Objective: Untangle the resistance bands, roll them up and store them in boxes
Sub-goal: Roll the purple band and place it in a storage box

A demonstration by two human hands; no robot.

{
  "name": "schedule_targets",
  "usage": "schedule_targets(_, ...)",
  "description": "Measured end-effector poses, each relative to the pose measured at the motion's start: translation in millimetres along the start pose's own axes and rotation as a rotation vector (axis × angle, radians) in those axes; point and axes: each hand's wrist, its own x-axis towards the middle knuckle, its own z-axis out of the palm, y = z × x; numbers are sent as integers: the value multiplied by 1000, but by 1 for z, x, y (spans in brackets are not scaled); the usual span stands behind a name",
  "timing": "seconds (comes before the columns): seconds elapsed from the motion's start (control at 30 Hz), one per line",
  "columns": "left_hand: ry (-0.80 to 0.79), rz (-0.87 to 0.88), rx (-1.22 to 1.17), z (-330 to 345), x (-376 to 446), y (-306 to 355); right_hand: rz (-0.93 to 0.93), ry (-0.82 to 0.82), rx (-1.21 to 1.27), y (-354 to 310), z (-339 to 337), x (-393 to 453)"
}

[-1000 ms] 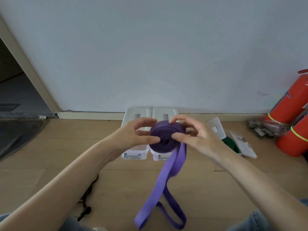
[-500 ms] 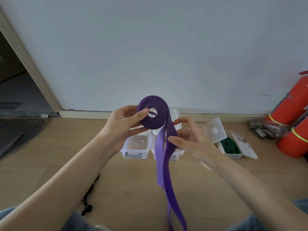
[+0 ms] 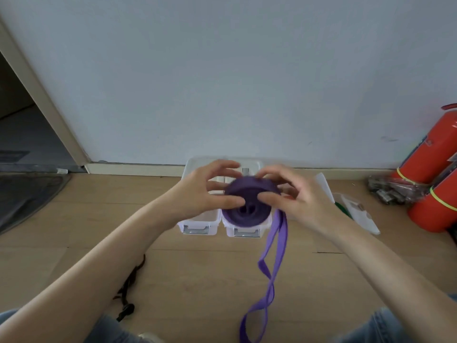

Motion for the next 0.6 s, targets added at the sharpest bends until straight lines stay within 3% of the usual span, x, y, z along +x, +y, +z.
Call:
schedule_targets(0.1, -38, 20, 248, 9, 2, 3, -61, -33, -162, 8, 11, -1)
schedule_targets(0.17, 6, -7, 256, 11, 3, 0, -1, 2, -84, 12, 14, 1)
schedule_targets(0.3, 66, -30, 113, 0, 2, -2, 197, -44, 153, 19, 7, 2)
schedule_targets(0.37, 127, -51, -39, -5, 1, -3, 215, -76, 218, 20, 9, 1)
schedule_targets(0.47, 202, -104, -232, -3, 1, -7, 221, 15, 315, 19, 10, 3)
schedule_targets(0.53, 179, -108, -169, -1, 1, -10, 196, 45, 216, 16, 6, 5)
schedule_targets(0.6, 53, -86, 43, 1, 0, -10, 139, -37, -51, 13, 1, 5)
